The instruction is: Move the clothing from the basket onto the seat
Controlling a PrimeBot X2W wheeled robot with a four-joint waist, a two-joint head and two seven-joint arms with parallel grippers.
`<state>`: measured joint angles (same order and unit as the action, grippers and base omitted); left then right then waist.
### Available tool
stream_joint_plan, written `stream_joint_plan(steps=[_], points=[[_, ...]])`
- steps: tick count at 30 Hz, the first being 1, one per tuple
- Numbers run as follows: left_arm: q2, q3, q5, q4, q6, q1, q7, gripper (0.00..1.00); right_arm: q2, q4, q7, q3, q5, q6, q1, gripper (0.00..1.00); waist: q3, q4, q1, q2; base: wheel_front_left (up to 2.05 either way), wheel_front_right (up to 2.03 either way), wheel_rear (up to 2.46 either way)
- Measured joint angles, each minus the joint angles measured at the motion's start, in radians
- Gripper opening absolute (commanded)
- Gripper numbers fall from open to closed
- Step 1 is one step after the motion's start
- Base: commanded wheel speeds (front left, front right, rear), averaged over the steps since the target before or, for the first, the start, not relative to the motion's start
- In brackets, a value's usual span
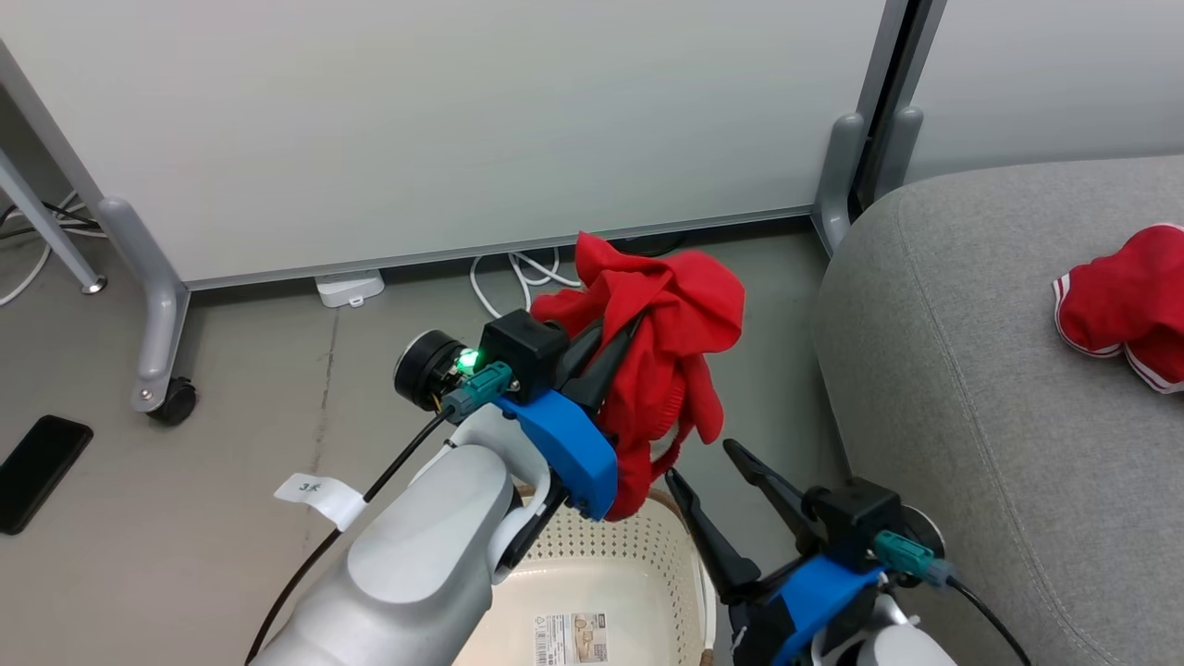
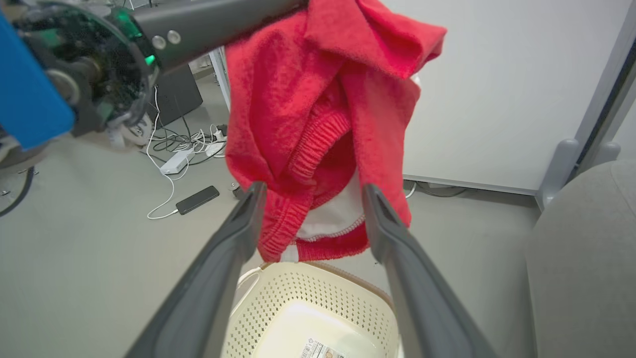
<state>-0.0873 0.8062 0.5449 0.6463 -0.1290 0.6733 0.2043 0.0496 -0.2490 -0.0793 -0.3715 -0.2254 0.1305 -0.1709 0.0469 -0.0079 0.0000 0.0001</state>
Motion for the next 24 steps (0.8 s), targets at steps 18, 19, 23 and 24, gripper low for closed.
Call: stream_joint_plan(steps=[18, 19, 23, 24], points=[[0.009, 0.084, 0.056, -0.043, 0.0, 0.017, 0.0, 0.0, 0.0, -0.292, -0.049, -0.15, -0.179, 0.0, -0.232, 1.0, -0.004, 0.036, 0.0, 0.0, 0.0, 0.0, 0.0], [0.006, 0.088, 0.061, -0.045, 0.0, 0.017, 0.0, 0.0, 0.0, -0.302, -0.057, -0.164, -0.183, 0.0, -0.242, 1.0, -0.005, 0.037, 0.0, 0.0, 0.0, 0.0, 0.0], [-0.001, 0.109, 0.08, -0.052, 0.0, 0.018, 0.0, 0.0, 0.006, -0.329, -0.093, -0.212, -0.201, 0.0, -0.277, 1.0, -0.012, 0.04, 0.0, 0.0, 0.0, 0.0, 0.0], [-0.002, 0.112, 0.082, -0.053, 0.0, 0.018, 0.001, 0.0, 0.007, -0.336, -0.102, -0.221, -0.206, 0.0, -0.283, 1.0, -0.014, 0.04, 0.0, 0.0, 0.0, 0.0, 0.0]])
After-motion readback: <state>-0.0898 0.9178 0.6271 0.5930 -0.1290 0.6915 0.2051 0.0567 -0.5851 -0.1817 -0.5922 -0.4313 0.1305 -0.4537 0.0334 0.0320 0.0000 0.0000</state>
